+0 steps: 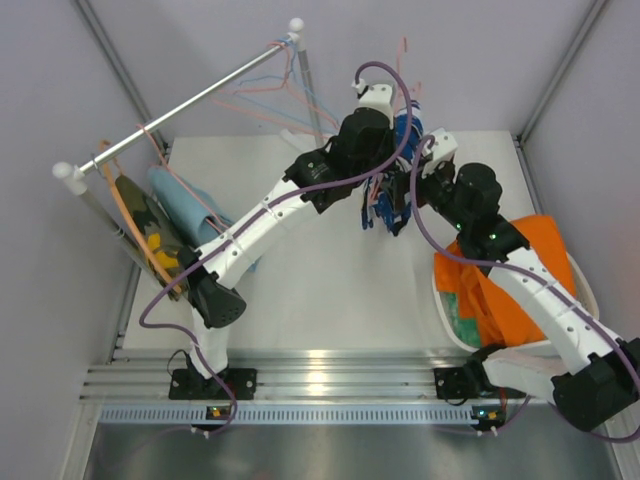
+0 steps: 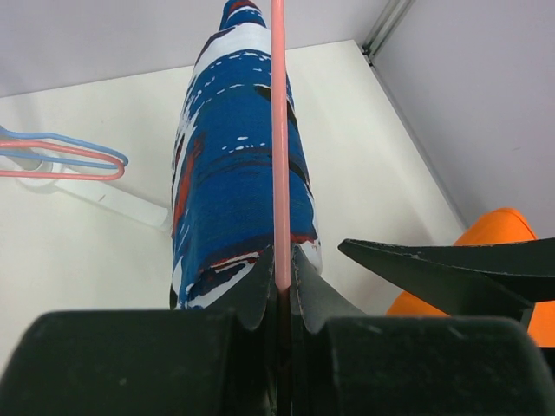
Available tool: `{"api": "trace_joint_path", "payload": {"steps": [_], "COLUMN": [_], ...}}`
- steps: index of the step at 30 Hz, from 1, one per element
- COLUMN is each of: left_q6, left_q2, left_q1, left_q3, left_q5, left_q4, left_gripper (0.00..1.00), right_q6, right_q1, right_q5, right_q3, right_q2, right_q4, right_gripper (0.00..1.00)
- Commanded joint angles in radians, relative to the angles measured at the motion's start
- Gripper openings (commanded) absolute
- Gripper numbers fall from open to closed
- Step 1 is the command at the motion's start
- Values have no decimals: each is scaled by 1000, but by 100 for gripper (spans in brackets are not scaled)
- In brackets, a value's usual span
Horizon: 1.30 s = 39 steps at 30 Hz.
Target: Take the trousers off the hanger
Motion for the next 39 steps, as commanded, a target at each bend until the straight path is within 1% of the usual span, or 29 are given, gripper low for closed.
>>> {"api": "trace_joint_path", "payload": {"steps": [1,6,9,11,12,13,14,16,17,18,20,21,22,24,25,29,30,31,32,33,34,36,37,38,39], "left_q6": [-14,-3,3,5,3,3,2,-3,-7,-10,-18,-23,-24,-27,-27,-30,-30,-32,-32,-32,-30,-27,-24,-23,-23], "left_q2": [-75,-93,-103,-107,-115,-115,-116,-123,-124,-126,-135,-138,-139,-147,-150,-161,-164,-164,-166,-167,-169,-172,-175,-176,-182], "left_q1": [-3,-3,-3,-3,-3,-3,-3,-3,-3,-3,-3,-3,-3,-3,-3,-3,-3,-3,-3,-3,-3,-3,-3,-3,-3], "left_q3": [76,75,75,75,75,75,75,75,75,73,72,72,72,72,72,72,70,70,70,69,67,61,58,55,44], "left_q5": [-6,-1,-1,6,5,6,3,3,9,16,26,28,31,34,37,51,54,62,63,65,63,59,52,49,45], "left_q4": [208,200,198,198,198,200,200,200,202,202,202,202,205,205,205,208,211,211,211,209,211,209,211,212,215], "left_gripper": [0,0,0,0,0,0,0,0,0,0,0,0,0,0,0,0,0,0,0,0,0,0,0,0,0], "right_q6": [-10,-69,-115,-153,-162,-164,-164,-152,-149,-143,-139,-133,-130,-118,-118,-126,-133,-138,-144,-152,-155,-161,-161,-164,-167], "right_q1": [11,10,10,11,10,11,10,11,11,10,8,10,10,10,10,10,10,10,10,11,11,10,10,10,10], "right_q5": [-13,59,76,76,82,82,82,73,70,68,71,80,85,99,97,127,127,125,119,110,107,108,107,107,108], "right_q3": [8,5,2,1,-2,-2,-2,-3,-3,-5,-5,-6,-6,-5,-8,-15,-18,-18,-17,-17,-15,-18,-20,-22,-22], "right_q2": [20,31,29,29,29,33,36,49,54,60,75,82,91,100,106,123,126,134,135,140,143,145,143,141,140], "right_q4": [93,63,47,41,41,43,44,55,58,61,75,79,82,87,90,104,109,112,112,112,112,118,124,122,124], "right_gripper": [93,85,79,72,64,59,56,56,56,59,71,83,87,92,96,98,95,87,83,71,62,49,36,27,14]}}
